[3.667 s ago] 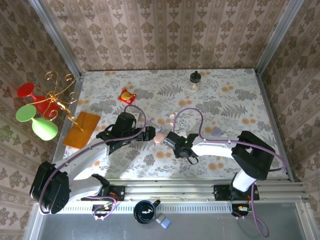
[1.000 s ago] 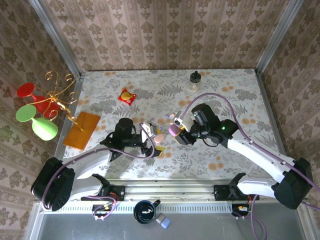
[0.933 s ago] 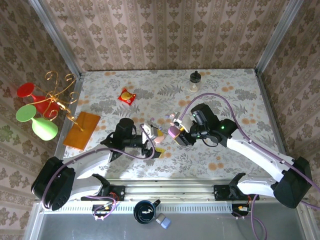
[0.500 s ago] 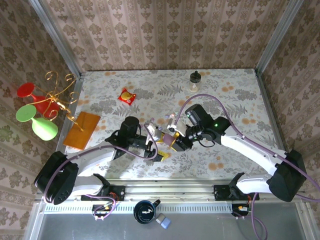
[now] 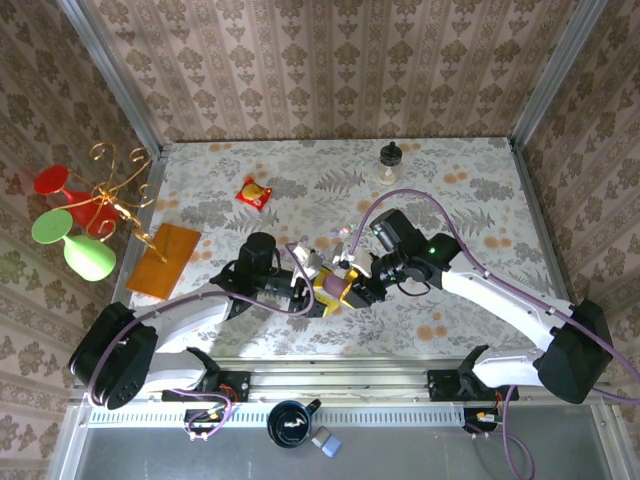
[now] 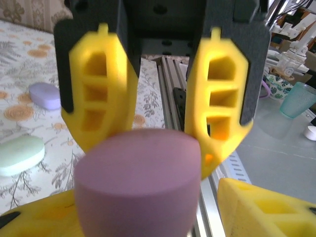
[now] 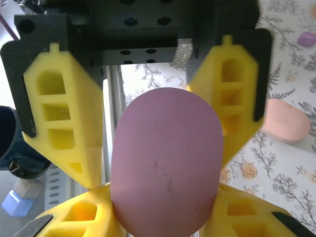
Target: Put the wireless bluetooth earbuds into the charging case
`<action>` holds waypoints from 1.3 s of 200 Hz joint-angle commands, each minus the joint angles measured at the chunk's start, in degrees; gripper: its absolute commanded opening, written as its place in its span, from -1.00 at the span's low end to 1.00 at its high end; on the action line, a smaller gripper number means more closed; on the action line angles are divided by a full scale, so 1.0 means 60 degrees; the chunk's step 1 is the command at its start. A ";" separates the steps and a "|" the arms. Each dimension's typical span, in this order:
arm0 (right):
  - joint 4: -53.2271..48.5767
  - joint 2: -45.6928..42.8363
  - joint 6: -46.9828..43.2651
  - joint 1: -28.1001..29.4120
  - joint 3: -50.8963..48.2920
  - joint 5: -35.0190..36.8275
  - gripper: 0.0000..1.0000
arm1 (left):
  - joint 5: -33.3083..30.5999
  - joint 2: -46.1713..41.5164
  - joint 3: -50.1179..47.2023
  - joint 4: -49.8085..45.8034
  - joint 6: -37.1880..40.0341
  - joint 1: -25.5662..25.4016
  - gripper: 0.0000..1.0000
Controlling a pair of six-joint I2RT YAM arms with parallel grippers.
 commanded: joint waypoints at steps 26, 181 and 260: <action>-0.0209 -0.0254 -0.0258 0.0048 -0.0016 -0.0489 -0.40 | 0.0457 -0.0060 -0.0050 0.0978 -0.0402 -0.0044 0.20; 0.0329 -0.0851 0.0407 -0.0280 -0.0263 -0.0142 0.51 | 0.0796 0.0233 -0.0240 0.1687 -0.0220 0.0121 -0.42; 0.1738 -0.1167 0.1870 -0.1022 -0.0551 0.1377 0.61 | 0.0368 0.0235 -0.0451 0.2298 -0.0231 0.0106 -0.42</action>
